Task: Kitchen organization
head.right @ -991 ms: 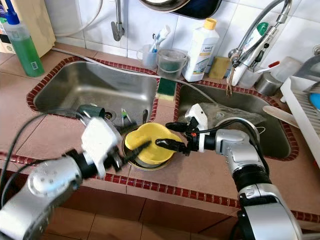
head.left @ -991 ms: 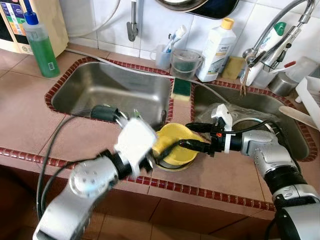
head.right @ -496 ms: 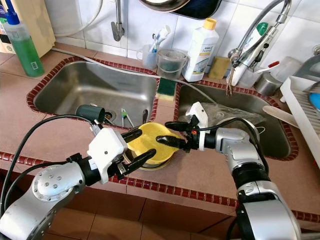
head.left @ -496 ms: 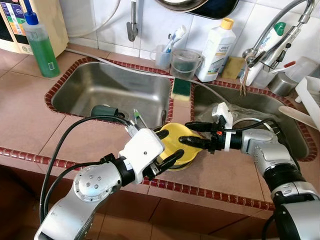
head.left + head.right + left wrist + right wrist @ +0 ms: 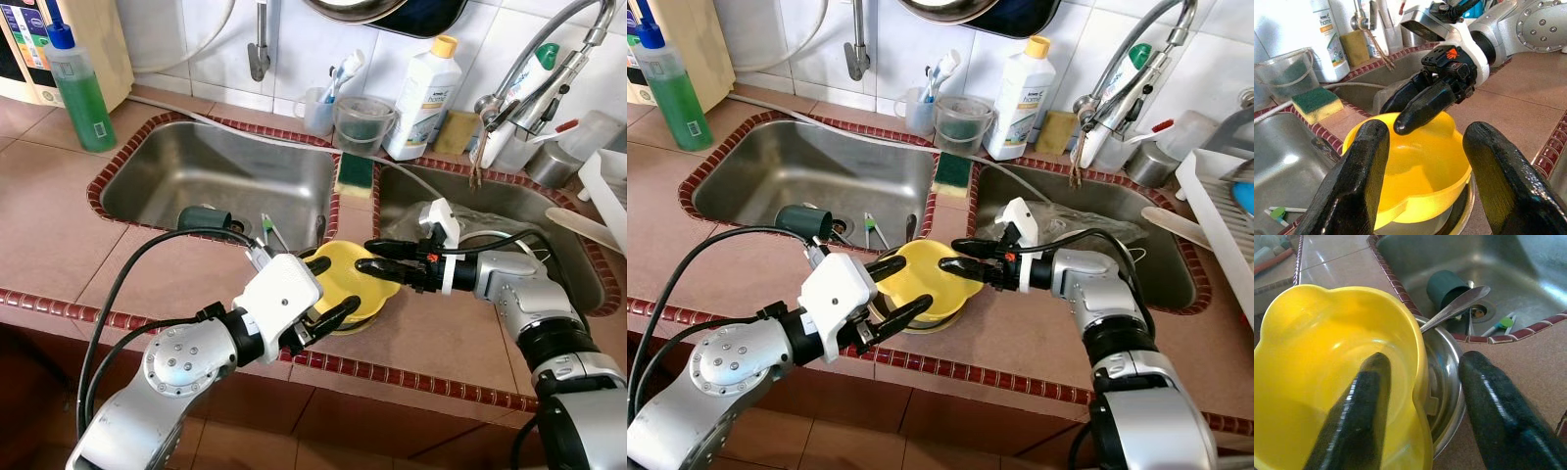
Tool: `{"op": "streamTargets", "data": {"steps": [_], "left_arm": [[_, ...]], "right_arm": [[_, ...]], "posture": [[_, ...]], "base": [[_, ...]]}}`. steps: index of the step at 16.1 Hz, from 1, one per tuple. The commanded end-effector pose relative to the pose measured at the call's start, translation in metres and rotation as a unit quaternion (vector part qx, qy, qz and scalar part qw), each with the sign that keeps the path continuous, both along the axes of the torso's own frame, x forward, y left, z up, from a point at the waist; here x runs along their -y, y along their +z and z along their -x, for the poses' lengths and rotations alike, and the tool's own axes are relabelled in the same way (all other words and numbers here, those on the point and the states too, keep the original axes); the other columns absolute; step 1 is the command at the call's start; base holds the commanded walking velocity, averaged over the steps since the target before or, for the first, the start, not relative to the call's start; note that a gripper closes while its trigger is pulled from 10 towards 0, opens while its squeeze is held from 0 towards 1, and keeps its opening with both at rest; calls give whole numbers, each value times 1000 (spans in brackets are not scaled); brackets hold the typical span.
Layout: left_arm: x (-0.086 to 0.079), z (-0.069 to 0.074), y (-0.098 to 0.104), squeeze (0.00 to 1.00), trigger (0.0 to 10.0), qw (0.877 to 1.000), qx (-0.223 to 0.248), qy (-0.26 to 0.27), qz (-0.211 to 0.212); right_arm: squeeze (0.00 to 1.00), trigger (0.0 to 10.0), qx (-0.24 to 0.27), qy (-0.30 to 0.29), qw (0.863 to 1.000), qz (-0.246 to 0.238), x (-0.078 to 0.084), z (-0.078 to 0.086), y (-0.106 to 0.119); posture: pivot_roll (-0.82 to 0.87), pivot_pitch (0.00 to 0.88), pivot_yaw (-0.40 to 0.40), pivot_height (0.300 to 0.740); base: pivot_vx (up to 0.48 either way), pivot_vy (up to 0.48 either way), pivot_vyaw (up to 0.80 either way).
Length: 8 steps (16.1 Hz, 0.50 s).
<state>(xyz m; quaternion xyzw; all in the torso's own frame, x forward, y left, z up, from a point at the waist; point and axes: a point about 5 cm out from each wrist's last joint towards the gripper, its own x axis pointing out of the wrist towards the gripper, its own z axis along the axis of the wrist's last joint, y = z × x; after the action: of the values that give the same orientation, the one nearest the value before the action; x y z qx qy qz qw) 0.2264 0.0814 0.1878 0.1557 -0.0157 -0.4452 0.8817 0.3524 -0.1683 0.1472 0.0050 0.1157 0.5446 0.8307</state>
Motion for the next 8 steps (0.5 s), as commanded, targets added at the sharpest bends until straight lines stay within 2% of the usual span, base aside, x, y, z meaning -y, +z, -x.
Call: {"op": "streamTargets", "data": {"steps": [1,8], "left_arm": [[5,4,2,0,10000,1000,5,-15,2],[5,3,3,0,10000,1000,5,-15,2]], "right_arm": [[0,0,12,-11,1000,5,5,-4,7],[0,0,15,-15,1000,3,5,-6,10]], "posture": [[73,91,-156,740],[73,92,-155,740]], "base": [[0,0,0],[0,0,0]]}}
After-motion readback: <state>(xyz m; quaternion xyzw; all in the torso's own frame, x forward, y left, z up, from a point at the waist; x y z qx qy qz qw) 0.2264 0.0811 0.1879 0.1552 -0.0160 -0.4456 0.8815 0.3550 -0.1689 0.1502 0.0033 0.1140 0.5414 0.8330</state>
